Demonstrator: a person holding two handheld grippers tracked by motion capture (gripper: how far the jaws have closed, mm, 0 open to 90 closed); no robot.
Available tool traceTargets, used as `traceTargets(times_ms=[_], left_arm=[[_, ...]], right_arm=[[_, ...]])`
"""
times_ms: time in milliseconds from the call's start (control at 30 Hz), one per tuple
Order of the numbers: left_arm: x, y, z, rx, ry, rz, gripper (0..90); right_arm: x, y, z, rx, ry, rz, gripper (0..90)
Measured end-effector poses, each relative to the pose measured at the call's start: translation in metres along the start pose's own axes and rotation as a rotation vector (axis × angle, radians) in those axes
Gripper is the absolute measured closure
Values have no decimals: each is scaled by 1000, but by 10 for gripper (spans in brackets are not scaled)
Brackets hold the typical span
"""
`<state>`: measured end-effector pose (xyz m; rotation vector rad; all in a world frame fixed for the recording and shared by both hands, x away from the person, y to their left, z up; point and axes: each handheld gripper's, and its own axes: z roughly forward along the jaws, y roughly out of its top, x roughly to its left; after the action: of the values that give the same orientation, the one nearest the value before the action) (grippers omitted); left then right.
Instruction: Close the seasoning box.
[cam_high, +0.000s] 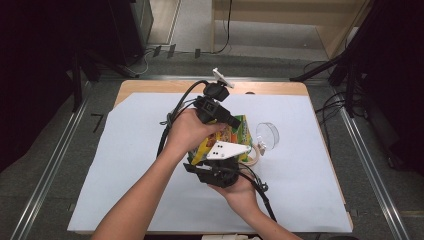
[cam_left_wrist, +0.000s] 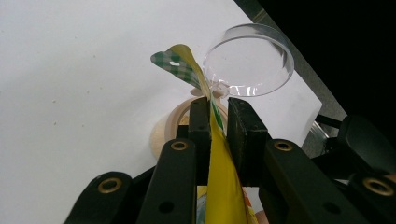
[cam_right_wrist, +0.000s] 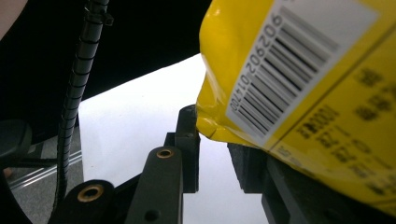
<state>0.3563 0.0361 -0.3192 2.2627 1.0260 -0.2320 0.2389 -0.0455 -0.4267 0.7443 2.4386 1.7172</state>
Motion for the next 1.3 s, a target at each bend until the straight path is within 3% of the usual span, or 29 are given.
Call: traceTargets(times_ms=[1300], left_arm=[[-5,3,-1,11,1,2,808]], right_arm=[[1,2,-2,-12,0,13,754]])
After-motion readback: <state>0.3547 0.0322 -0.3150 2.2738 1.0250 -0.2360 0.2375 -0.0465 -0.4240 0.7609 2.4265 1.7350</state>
